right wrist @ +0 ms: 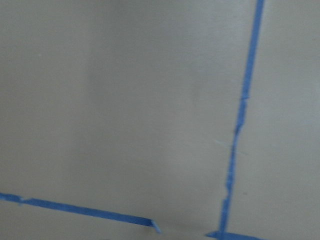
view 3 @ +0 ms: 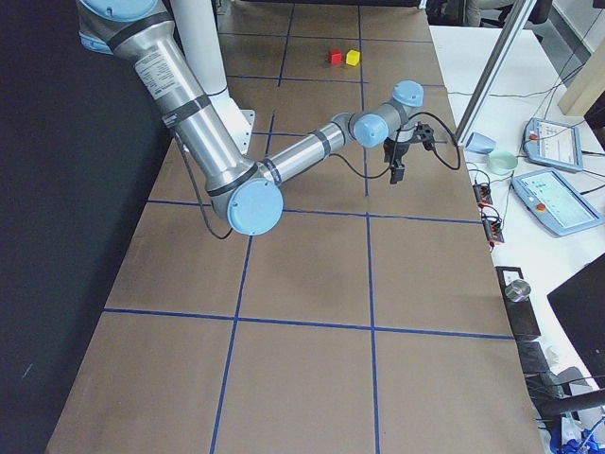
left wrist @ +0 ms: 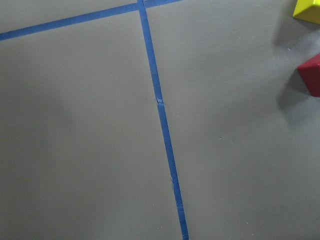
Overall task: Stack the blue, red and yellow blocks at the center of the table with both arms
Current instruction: 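Release the blue block and withdraw the right arm away from it, then reach the left gripper to the red block and grasp it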
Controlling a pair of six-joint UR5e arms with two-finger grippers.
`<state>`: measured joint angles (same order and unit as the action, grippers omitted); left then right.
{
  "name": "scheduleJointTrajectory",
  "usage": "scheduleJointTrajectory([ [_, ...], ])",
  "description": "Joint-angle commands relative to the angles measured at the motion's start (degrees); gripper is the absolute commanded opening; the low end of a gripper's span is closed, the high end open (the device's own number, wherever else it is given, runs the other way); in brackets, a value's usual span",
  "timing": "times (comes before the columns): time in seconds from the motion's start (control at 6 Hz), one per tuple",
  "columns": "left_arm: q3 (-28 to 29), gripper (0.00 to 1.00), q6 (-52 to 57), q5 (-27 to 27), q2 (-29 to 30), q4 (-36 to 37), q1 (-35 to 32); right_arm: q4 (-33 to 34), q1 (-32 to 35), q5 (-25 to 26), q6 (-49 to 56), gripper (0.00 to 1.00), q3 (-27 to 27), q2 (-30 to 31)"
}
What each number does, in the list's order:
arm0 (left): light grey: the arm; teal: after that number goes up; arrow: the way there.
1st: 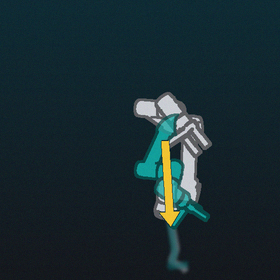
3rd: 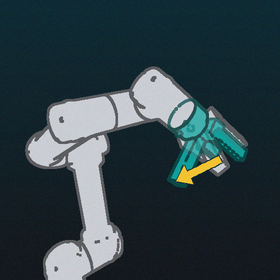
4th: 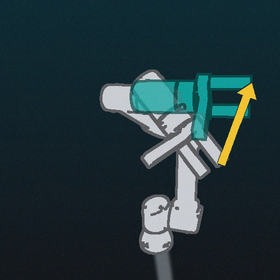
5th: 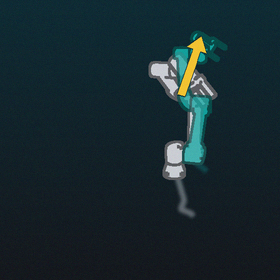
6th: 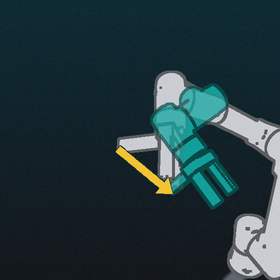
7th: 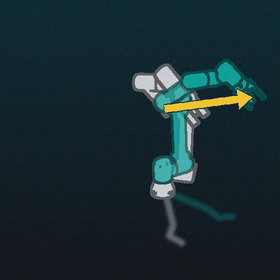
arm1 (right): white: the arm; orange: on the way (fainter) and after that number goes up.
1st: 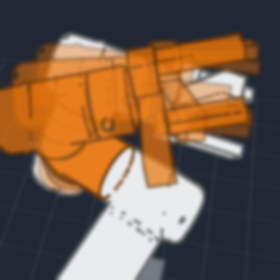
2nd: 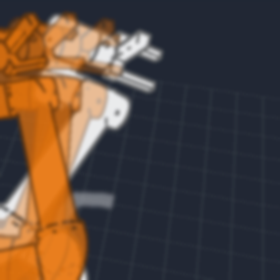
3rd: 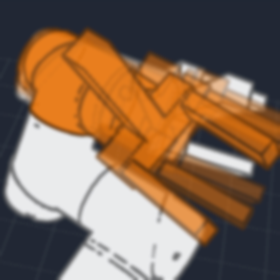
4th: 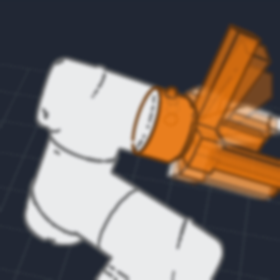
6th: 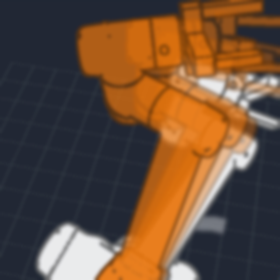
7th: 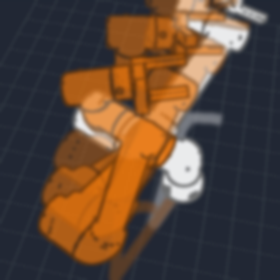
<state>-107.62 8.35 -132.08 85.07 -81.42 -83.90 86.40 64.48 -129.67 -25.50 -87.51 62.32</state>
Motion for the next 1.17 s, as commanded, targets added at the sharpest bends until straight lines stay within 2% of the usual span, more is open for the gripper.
scheduleJointTrajectory([
  [0.0,0.83,1.00,-0.09,-0.28,2.64,-4.40,-0.04,-0.09,11.75,-3.40,24.15,1.00,-5.62,16.51],
  [0.17,0.92,1.00,-0.09,-0.20,2.56,-7.66,0.22,-0.27,17.72,-3.40,37.23,1.00,-5.74,23.48],
  [0.33,1.27,1.00,-1.39,-0.20,2.56,-9.00,3.27,-0.70,21.61,-3.40,43.98,1.00,-5.57,28.42],
  [0.5,1.97,1.00,-4.71,-0.20,2.56,-12.06,7.83,-0.79,22.26,-3.75,43.61,1.00,-6.09,30.99],
  [0.67,1.98,1.00,-24.67,-0.11,2.38,-15.75,9.70,-0.80,22.26,-3.66,43.35,1.00,-5.57,30.84],
  [0.83,2.50,1.00,-45.32,1.11,1.86,-24.40,13.11,-0.80,22.26,-3.75,43.26,1.00,-5.65,30.93],
  [1.0,2.50,1.00,-60.32,6.95,1.85,-27.01,17.84,-0.80,22.26,-3.75,43.25,1.00,-5.65,31.02],
])
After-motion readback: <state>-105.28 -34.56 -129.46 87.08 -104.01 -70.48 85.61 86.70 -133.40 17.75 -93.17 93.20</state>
